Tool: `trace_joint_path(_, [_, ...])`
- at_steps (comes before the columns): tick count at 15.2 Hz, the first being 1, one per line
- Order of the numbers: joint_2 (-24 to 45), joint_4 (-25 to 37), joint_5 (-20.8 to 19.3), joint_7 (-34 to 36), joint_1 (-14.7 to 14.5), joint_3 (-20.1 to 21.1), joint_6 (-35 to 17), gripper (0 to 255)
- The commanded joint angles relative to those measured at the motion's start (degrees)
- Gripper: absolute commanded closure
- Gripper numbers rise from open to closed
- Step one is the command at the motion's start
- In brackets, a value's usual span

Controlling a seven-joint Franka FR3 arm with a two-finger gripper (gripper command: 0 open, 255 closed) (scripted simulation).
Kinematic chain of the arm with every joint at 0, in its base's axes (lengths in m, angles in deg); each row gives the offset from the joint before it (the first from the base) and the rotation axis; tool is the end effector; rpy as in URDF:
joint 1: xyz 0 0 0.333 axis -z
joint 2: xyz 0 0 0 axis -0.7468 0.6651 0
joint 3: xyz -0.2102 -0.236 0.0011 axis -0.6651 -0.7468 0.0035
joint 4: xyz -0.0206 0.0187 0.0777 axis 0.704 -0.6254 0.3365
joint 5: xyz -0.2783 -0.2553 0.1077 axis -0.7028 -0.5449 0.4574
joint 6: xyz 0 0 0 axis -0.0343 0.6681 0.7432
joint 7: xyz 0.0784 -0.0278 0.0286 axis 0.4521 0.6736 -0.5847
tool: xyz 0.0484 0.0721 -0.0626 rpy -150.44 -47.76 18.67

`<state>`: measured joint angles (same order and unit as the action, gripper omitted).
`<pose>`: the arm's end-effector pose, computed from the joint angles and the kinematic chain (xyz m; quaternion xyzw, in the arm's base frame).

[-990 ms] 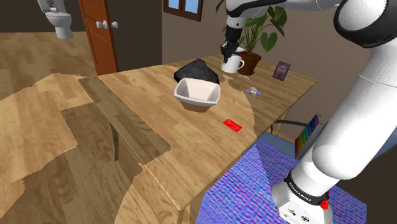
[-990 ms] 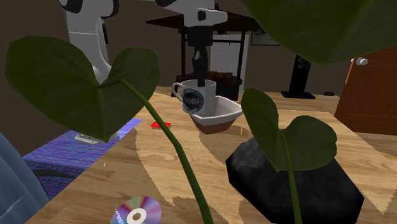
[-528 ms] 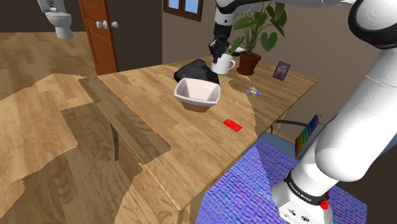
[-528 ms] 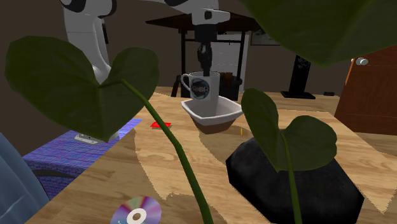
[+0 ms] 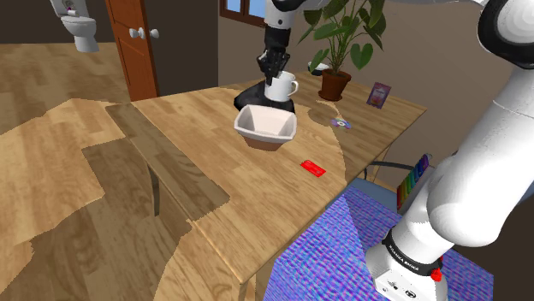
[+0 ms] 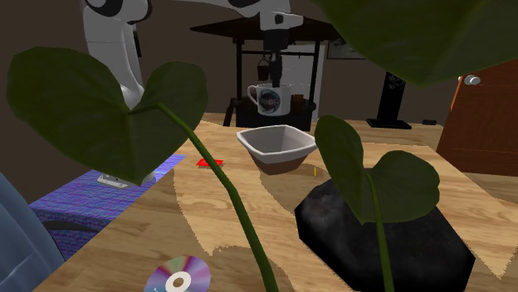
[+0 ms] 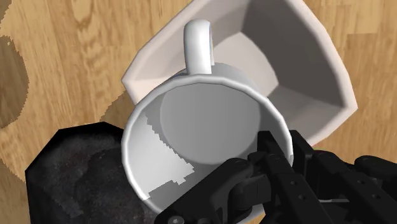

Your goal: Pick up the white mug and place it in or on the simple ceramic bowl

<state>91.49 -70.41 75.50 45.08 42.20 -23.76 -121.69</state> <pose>0.5776 0.0159 0.5524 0.9992 -0.0007 0.0270 0.0293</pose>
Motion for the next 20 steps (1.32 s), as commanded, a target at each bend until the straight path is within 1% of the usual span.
trace_joint_path(1, [0.84, 1.17, -0.11, 2.54, -1.26, 1.18, 0.48, 255])
trace_joint_path(12, [1.34, -6.7, -0.24, 3.0, -1.21, 1.14, -7.88, 255])
trace_joint_path(19, [2.44, -10.85, -0.33, 3.28, -1.17, 1.11, -13.12, 255])
trace_joint_path(20, [2.43, -10.86, -0.33, 3.28, -1.17, 1.11, -13.12, 255])
